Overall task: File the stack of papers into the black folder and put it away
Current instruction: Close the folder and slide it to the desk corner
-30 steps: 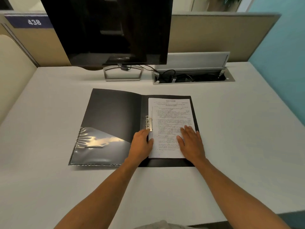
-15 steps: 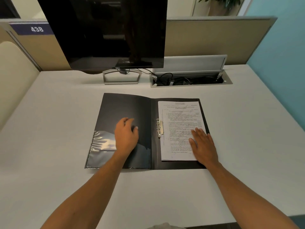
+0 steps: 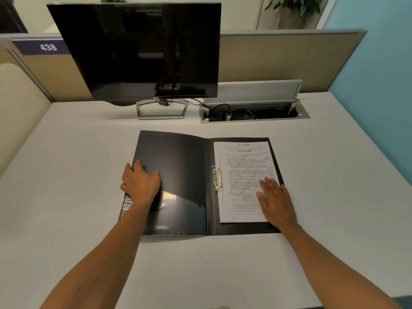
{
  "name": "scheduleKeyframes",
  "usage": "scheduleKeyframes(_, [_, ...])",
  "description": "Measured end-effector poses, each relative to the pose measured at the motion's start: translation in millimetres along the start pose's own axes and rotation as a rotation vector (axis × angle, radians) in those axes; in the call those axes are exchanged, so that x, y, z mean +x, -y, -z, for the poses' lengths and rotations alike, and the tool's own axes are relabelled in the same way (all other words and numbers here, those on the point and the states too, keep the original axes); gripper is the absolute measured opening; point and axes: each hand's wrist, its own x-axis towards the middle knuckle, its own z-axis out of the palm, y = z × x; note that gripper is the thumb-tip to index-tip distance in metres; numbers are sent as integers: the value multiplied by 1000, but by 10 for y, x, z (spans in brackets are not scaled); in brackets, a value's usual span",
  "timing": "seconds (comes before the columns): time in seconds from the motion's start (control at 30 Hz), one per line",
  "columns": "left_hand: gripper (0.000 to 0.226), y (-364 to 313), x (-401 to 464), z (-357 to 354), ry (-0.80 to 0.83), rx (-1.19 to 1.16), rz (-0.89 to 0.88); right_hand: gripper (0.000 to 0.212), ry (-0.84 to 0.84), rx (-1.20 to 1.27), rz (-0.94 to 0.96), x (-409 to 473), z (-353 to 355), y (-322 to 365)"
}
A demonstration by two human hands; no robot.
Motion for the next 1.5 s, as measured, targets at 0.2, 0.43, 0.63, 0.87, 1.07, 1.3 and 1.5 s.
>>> scheduleKeyframes(0.2, [66,-282,-129,97,-101,123,-174,63,0,-28,-18,-5,17,-51])
scheduleKeyframes(0.43, [56,-917,-341,532,-108,80,-322,65,7,-35,-22,-4,21,-70])
scheduleKeyframes(0.63, [61,-1443,-672,926,64,-79,-407,66,4,-39,-12,2,-7,-100])
scheduleKeyframes(0.87, [50,-1778,-989,841,217,-378,-574,60,-18,110,-3,8,-4,-144])
scheduleKeyframes(1.07, [50,-1886,-1274,423,446,-612,-606,49,-91,646,-169,-3,191,-168])
scheduleKeyframes(1.3, [55,-1995,-1537,-42,582,-595,-656,39,-111,992,-286,46,594,-268])
scheduleKeyframes(1.5, [51,-1881,-1584,-595,628,-370,-543,60,14,1262,-402,140,716,-547])
